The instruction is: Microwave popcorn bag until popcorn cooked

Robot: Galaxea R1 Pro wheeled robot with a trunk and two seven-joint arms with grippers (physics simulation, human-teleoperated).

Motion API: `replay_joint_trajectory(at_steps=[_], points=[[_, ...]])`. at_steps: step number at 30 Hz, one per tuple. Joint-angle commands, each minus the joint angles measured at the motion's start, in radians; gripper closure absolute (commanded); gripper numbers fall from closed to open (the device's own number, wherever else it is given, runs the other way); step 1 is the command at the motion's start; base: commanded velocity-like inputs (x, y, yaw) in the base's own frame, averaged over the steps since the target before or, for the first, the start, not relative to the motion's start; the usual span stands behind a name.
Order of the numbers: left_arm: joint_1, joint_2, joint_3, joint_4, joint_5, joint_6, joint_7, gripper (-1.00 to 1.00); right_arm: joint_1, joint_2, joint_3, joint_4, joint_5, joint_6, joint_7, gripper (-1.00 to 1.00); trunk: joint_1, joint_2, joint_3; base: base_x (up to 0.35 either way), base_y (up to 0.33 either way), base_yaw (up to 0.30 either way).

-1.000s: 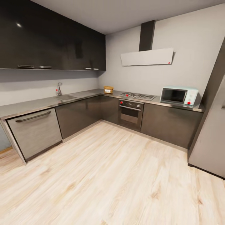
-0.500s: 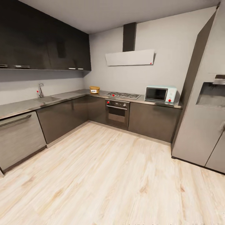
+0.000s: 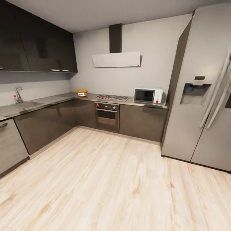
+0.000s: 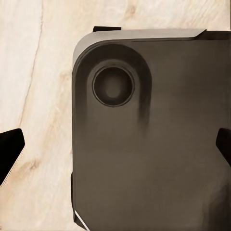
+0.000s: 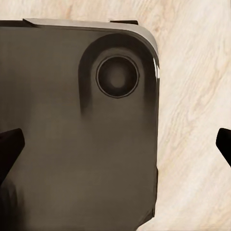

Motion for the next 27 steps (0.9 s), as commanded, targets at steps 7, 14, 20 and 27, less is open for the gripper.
replay_joint_trajectory(at_steps=[7,14,20,27], points=[[0.0,0.0,0.001,0.0,0.004,-0.003,0.001,-1.0,0.0,0.0,0.0,0.0,-0.001,-0.003,0.0,-1.0,0.0,0.0,-0.001,0.0,0.0,-0.286],[0.0,-0.002,0.001,0.0,0.003,-0.003,0.001,-1.0,0.0,0.0,0.0,0.0,-0.001,-0.003,0.0,-1.0,0.0,0.0,-0.001,0.0,0.0,-0.286],[0.0,0.0,0.001,0.0,0.002,-0.004,0.001,-1.0,0.0,0.0,0.002,0.0,0.002,-0.003,0.0,-1.0,0.0,0.0,-0.001,0.0,0.0,-0.179],[0.0,0.0,0.001,0.0,0.001,-0.004,0.0,-1.0,0.0,0.0,0.008,0.0,0.01,-0.002,0.0,-1.0,0.0,0.0,-0.001,0.0,0.0,-0.008]])
